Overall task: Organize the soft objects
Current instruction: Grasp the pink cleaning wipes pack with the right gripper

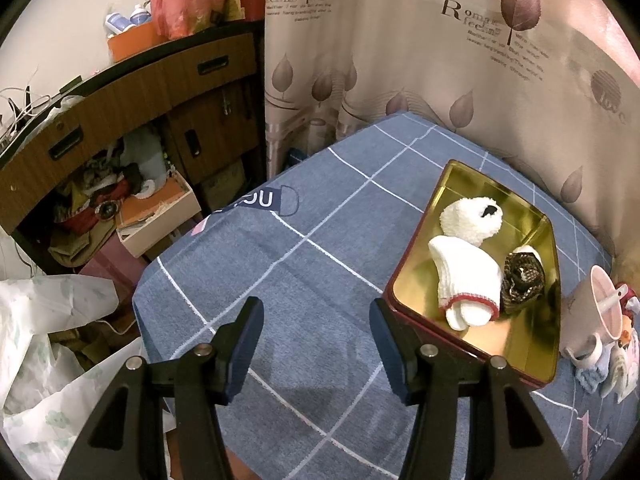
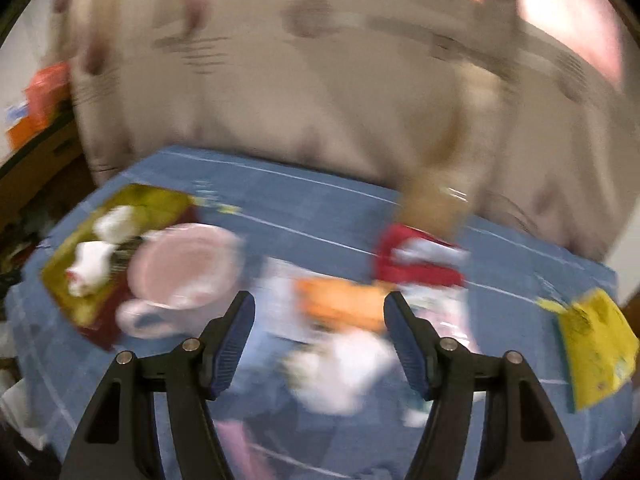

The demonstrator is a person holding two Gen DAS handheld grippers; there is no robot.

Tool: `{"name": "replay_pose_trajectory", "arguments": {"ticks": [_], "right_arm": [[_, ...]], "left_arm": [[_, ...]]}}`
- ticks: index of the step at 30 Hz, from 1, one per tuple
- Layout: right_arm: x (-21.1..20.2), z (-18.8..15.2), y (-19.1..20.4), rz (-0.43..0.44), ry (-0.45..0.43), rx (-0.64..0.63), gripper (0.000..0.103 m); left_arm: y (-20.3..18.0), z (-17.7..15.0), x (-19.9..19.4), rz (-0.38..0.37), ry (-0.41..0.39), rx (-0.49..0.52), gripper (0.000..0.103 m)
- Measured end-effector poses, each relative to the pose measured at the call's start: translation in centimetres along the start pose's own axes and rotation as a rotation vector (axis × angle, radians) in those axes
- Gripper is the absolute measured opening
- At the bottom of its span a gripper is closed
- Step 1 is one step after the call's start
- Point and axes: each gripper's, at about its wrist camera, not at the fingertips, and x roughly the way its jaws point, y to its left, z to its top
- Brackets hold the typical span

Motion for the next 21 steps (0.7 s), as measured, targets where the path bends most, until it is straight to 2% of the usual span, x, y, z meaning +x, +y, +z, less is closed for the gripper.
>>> {"name": "replay_pose_trajectory", "arguments": {"ticks": [5,7,12,16,21], "right_arm": [[1.6,-2.0,-6.6,-0.092,0.078,0.042,0.067],[2.3,-3.1,-8.1,-0.112,0.109,0.026,0.083],[3.9,-4.9,-9.9,-0.145,0.134,-0.027,0.088],[5.6,-5.6,-10.6,-0.117,0.168,-0.039,0.089],[7.6,-6.0,-10.8,-0.125,0.183,-0.07,0.089]], "left_arm": [[-0.8,-0.2,0.0,-0.037,0.012,0.042,0.056],[-1.5,-0.3,0.1,-0.057,0.015,0.072,0.056],[-3.5,-0.7,-0.5,-0.119,0.003,0.15,0.056],[-5.6,-1.3,-1.0,-0.208,0.011,0.229,0.056],[-8.7,-2.4,-3.3,-0.252,-0.044,0.348,0.057]]}}
